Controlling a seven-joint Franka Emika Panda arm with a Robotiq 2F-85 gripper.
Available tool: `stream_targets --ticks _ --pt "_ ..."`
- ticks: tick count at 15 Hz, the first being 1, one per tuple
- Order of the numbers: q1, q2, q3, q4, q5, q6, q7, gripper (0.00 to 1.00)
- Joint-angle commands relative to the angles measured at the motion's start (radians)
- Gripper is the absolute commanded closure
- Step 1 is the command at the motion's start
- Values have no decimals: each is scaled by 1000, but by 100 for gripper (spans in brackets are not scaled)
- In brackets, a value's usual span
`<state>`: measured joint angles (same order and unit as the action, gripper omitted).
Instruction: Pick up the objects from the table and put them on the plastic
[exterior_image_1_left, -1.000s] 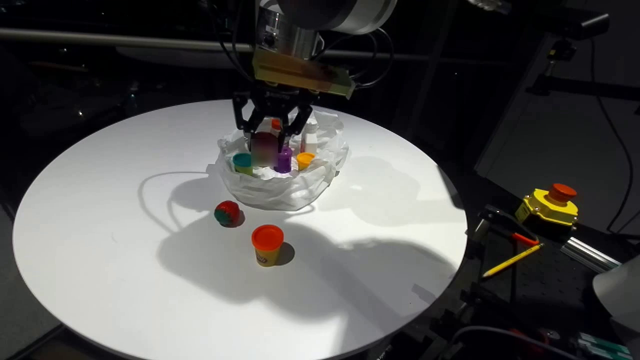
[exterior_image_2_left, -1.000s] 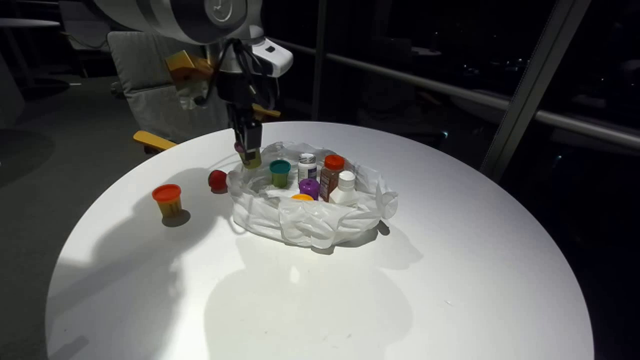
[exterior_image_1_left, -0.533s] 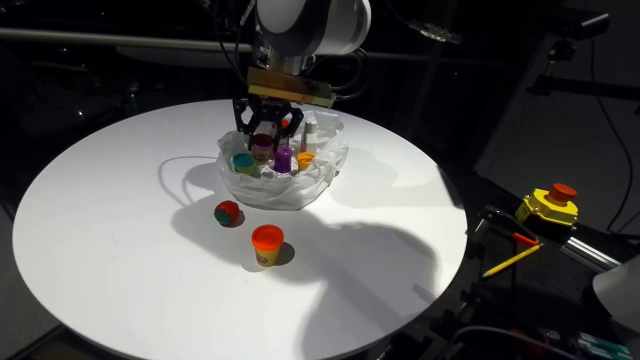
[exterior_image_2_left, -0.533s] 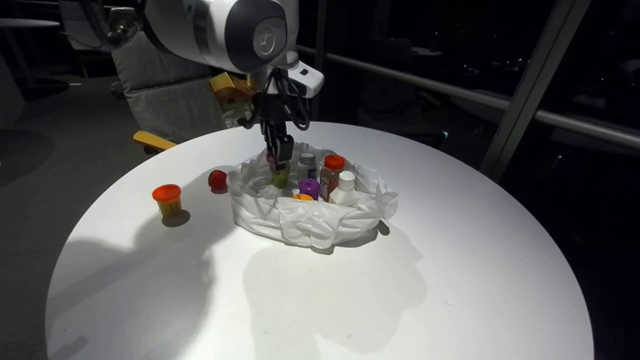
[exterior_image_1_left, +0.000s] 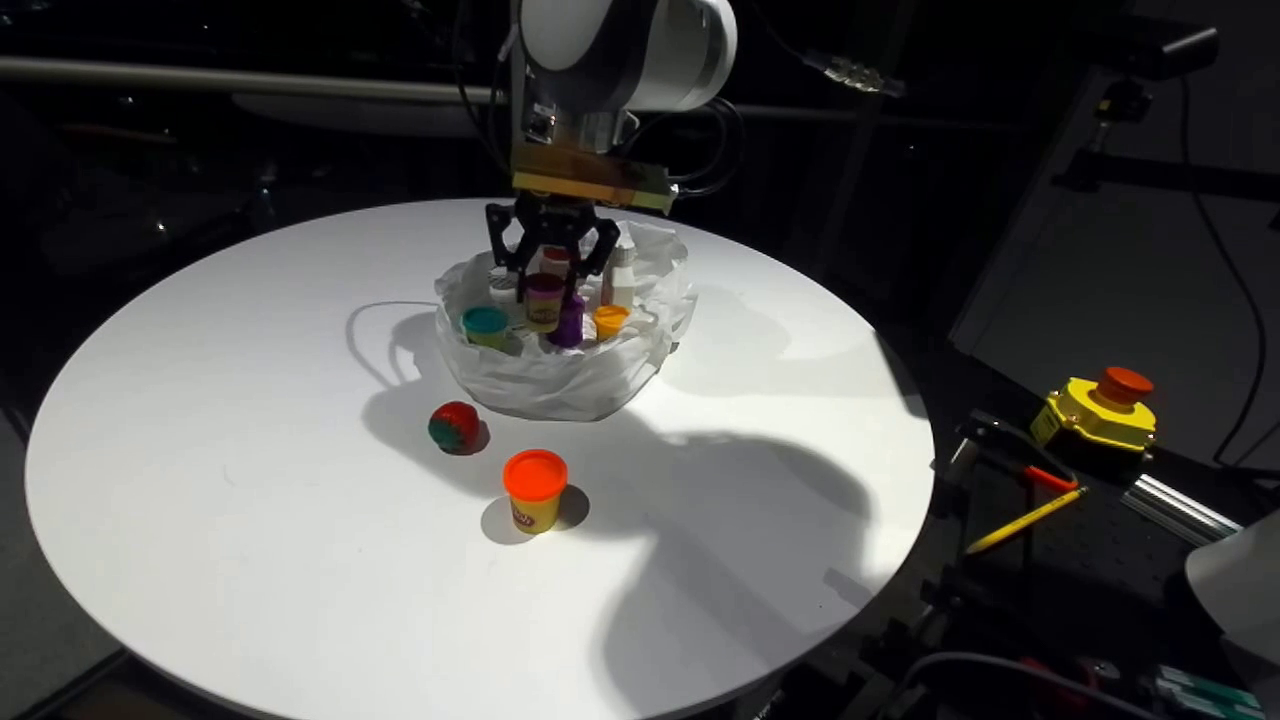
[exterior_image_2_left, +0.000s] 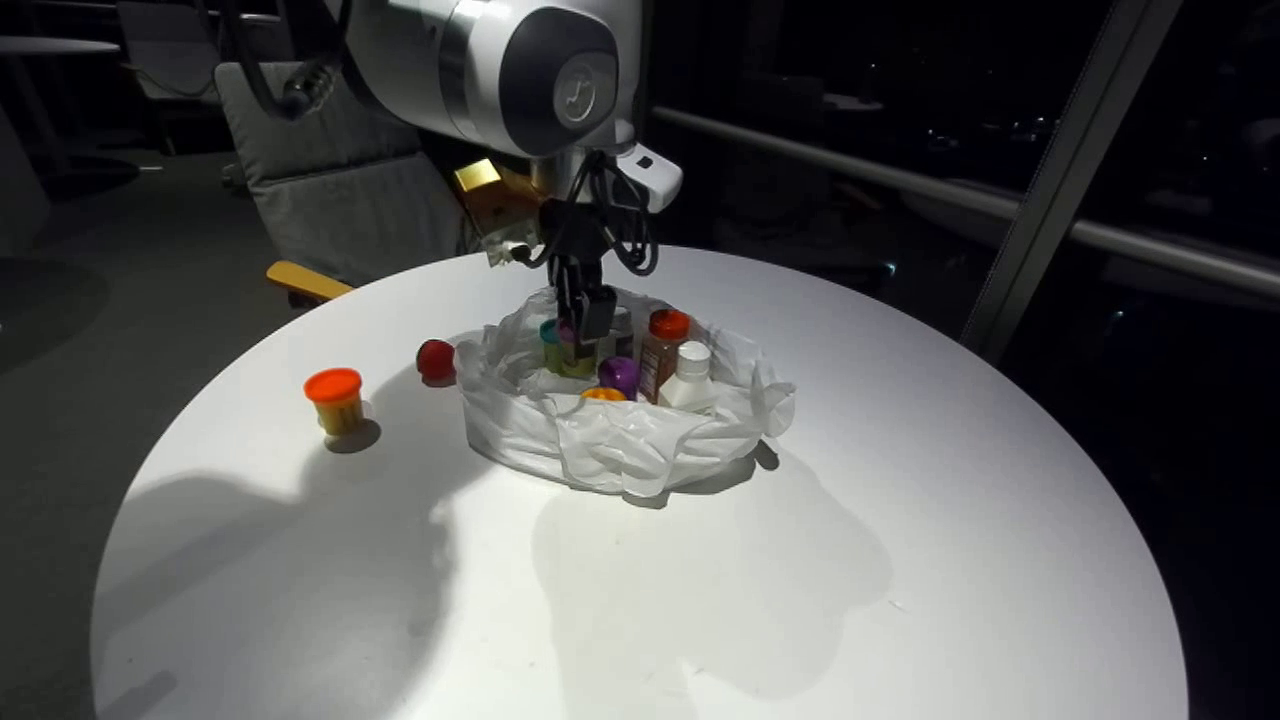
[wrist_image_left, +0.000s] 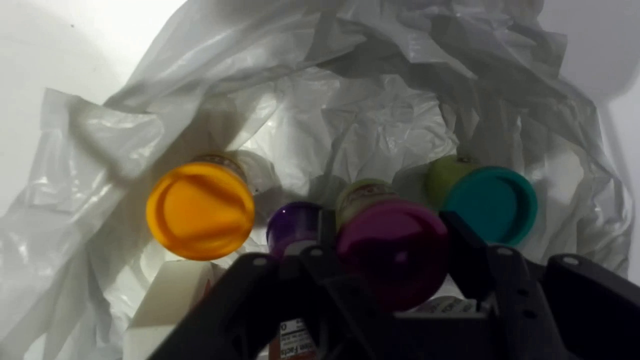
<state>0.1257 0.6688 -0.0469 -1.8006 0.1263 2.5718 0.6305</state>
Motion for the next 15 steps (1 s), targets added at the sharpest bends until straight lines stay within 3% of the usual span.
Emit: stream_targets --ticks 1,6,7,8,11,15 --pt "-22 26 14 28 38 -26 -51 72" --pt "-43 70 35 49 91 44 -102 72" --pt "-49 65 46 45 107 45 -118 22" --pt "-32 44 34 28 101 34 -105 19" --pt "39 -52 -10 -41 61 -34 -36 1" --pt "122 -181 4 -93 5 -250 36 0"
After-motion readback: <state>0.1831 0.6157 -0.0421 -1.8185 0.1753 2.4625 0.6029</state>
